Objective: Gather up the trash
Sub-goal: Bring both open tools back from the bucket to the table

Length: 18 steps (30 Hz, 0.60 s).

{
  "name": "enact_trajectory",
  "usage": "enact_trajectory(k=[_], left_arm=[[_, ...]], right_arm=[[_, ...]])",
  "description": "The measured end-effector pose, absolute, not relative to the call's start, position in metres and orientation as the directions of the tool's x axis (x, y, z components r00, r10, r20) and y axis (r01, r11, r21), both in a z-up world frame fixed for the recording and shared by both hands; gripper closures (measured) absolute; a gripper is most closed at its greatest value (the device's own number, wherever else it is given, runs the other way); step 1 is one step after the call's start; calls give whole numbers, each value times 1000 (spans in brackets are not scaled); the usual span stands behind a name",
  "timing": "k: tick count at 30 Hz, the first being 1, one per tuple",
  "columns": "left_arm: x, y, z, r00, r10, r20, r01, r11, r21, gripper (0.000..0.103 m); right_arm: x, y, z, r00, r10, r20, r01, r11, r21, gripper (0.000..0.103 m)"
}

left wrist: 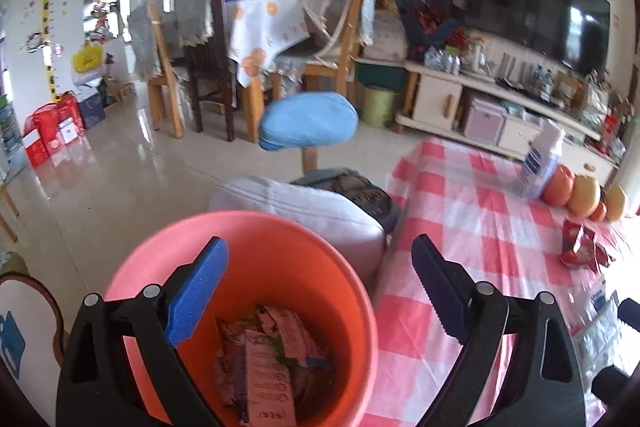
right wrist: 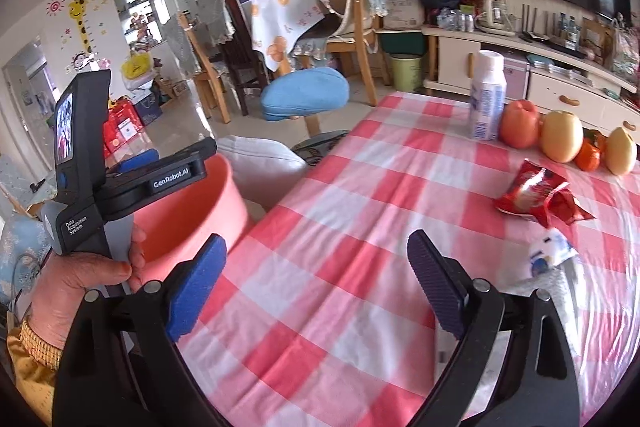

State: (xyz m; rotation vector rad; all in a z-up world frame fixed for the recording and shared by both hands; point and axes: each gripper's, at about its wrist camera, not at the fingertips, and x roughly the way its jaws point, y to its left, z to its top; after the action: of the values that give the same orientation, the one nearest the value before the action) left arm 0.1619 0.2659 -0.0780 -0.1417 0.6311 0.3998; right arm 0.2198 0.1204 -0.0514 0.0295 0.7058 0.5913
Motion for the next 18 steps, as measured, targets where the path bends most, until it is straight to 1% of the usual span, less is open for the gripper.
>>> enact_trajectory(k=[5, 12, 18], left_arm=[[169, 252, -81, 738, 272, -617, -352, 936, -10, 11], [174, 236, -85, 753, 200, -627, -310, 948, -70, 11], [177, 216, -85, 769, 151, -621, -261, 961, -90, 11]], right_arm=[[218, 102, -54, 621, 493, -609, -483, 853, 197, 9], [216, 74, -56, 645, 466, -606, -455, 871, 185, 8], [217, 51, -56, 672, 425, -606, -416, 894, 167, 8]])
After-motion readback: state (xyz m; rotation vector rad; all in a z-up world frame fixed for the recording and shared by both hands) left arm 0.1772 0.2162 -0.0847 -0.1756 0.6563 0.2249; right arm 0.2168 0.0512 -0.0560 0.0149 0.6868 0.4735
